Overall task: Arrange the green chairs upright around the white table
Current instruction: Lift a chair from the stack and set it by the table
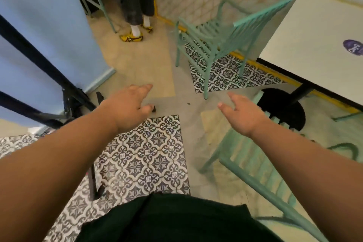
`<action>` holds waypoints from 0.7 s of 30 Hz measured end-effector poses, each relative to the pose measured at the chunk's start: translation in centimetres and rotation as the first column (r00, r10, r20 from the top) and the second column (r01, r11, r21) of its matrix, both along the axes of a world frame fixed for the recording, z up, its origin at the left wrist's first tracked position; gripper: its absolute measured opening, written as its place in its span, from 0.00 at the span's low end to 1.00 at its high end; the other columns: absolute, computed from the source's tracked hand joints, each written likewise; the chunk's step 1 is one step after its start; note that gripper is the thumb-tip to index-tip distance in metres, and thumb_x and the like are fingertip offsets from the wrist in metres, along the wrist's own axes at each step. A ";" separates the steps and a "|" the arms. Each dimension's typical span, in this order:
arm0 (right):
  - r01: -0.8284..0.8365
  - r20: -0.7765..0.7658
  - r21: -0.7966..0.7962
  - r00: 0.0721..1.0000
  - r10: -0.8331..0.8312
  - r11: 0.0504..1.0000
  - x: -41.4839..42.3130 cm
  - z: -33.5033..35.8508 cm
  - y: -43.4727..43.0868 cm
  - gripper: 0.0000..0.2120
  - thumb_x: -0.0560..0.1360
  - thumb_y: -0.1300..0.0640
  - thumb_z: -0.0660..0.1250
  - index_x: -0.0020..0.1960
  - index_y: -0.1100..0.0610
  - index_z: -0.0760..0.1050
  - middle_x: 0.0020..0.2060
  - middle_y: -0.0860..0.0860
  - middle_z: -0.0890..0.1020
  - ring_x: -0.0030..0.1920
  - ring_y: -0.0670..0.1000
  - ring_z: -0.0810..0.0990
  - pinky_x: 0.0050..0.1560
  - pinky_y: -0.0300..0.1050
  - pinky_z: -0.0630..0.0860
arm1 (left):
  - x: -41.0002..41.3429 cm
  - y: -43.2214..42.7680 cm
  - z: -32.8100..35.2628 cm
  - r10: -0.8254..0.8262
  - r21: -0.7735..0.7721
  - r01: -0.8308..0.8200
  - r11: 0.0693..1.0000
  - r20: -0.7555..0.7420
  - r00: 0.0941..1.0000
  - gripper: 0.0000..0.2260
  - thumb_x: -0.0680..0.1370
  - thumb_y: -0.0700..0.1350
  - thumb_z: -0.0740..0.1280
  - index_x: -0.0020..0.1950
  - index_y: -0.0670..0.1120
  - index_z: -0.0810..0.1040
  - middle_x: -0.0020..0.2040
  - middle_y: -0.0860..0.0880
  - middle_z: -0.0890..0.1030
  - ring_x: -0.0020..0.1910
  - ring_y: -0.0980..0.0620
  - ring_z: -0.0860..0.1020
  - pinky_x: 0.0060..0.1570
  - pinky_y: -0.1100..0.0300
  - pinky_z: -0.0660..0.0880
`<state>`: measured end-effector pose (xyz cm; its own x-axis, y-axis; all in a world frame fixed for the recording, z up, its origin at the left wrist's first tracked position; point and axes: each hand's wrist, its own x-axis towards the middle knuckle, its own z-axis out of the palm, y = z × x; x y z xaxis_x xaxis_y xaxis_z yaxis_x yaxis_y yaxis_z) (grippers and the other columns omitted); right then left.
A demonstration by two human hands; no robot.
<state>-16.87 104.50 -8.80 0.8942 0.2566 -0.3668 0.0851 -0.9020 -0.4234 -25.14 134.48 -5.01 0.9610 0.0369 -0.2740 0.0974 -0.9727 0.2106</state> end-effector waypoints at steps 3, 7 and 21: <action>0.083 0.044 0.042 0.995 -0.085 0.996 1.9 1.3 1.9 0.32 0.82 0.38 0.56 0.81 0.52 0.57 0.79 0.56 0.63 0.73 0.58 0.70 0.72 0.52 0.65 | 4.0 2.7 1.0 -0.088 0.020 0.088 0.996 0.016 0.996 0.30 0.83 0.56 0.57 0.83 0.50 0.53 0.80 0.45 0.61 0.78 0.47 0.60 0.76 0.50 0.58; 0.170 0.056 0.052 0.983 -0.173 0.984 5.2 1.8 2.1 0.33 0.82 0.38 0.56 0.82 0.52 0.55 0.80 0.54 0.62 0.77 0.56 0.64 0.75 0.50 0.60 | 10.1 3.8 1.4 -0.159 0.010 0.158 0.987 0.046 0.986 0.29 0.83 0.55 0.58 0.83 0.50 0.54 0.79 0.43 0.63 0.76 0.44 0.63 0.73 0.50 0.61; 0.327 0.050 0.031 0.943 -0.328 0.945 21.0 1.7 3.2 0.33 0.83 0.38 0.57 0.81 0.55 0.58 0.78 0.57 0.66 0.76 0.58 0.67 0.74 0.52 0.64 | 30.9 5.3 -0.5 -0.290 -0.016 0.291 0.957 0.042 0.956 0.29 0.83 0.55 0.58 0.82 0.50 0.56 0.80 0.45 0.63 0.77 0.45 0.63 0.74 0.49 0.61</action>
<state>4.18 107.70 -7.15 0.9485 -0.0464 -0.3132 -0.1901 -0.8746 -0.4460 5.77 139.74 -5.50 0.9392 -0.2513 -0.2339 -0.1977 -0.9529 0.2299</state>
